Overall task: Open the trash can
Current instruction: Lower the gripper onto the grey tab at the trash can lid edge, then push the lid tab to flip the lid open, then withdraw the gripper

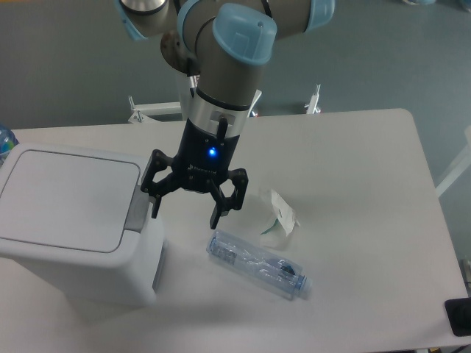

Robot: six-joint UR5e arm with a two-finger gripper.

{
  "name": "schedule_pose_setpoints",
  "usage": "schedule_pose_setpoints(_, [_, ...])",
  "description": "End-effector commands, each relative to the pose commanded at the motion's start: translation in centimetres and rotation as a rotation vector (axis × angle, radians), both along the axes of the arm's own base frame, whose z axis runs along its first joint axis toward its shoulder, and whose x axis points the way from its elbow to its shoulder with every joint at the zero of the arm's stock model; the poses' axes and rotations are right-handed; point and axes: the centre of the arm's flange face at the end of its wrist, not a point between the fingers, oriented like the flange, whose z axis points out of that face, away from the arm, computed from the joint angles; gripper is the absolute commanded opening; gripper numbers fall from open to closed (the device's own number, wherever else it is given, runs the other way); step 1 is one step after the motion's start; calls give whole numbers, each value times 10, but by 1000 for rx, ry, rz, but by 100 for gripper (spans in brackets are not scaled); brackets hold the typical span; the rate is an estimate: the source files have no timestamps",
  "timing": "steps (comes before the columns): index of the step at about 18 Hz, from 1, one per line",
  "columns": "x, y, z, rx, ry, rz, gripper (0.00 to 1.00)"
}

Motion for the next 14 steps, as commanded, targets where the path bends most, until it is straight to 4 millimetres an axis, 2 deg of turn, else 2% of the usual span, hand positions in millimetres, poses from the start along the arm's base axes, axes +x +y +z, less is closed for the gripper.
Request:
schedule_pose_setpoints(4, [1, 1, 4, 6, 0, 4, 100])
schedule_pose_setpoints(14, [10, 4, -5, -8, -11, -9, 100])
